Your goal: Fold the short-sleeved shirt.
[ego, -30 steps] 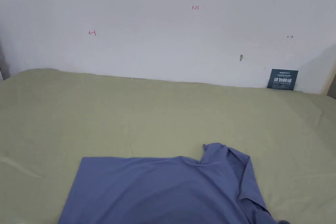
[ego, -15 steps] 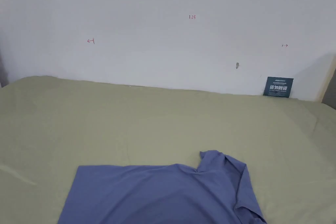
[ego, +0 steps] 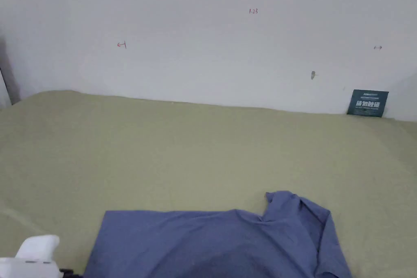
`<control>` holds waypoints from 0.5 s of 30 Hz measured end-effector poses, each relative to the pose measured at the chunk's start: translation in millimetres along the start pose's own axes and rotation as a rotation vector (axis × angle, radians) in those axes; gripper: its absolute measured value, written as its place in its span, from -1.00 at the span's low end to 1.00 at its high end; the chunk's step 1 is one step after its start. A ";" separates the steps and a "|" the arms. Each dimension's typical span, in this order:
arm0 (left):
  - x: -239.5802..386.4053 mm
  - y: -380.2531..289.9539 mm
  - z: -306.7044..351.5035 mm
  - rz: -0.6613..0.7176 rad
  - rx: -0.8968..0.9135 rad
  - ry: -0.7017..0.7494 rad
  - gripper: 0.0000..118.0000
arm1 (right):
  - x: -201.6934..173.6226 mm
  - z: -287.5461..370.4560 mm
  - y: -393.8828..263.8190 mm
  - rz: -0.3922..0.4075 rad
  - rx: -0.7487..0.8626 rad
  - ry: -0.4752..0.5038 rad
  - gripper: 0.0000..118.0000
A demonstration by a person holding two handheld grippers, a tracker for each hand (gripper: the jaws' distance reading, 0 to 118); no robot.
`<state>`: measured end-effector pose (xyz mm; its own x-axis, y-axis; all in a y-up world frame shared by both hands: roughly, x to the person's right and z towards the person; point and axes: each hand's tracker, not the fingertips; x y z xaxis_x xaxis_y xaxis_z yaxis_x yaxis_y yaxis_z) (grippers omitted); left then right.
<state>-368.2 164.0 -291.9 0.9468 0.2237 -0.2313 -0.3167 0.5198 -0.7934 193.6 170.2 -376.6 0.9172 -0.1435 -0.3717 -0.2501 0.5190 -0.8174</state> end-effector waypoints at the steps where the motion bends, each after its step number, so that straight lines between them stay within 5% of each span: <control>1: 0.0 25.4 -11.9 0.005 0.014 0.006 -1.00 | -2.2 -7.4 14.2 0.009 0.000 0.002 -1.00; 10: 0.1 170.6 -120.9 -0.038 -0.130 0.133 -0.97 | -4.4 -38.4 107.4 0.037 0.065 0.001 -1.00; 12: 0.2 178.2 -139.0 -0.019 -0.190 0.150 -0.41 | -1.9 -42.6 118.5 0.042 0.067 -0.003 -1.00; 14: -4.0 179.1 -156.7 -0.006 -0.199 0.148 0.34 | 2.9 -48.6 130.2 0.047 0.069 -0.012 -1.00; 15: -11.9 181.4 -167.1 0.009 -0.208 0.144 0.39 | 5.6 -51.1 135.5 0.050 0.070 -0.015 -1.00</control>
<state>-427.3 117.8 -527.2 0.9471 0.1000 -0.3050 -0.3207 0.3346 -0.8861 149.0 196.7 -512.0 0.9089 -0.1037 -0.4039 -0.2734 0.5829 -0.7651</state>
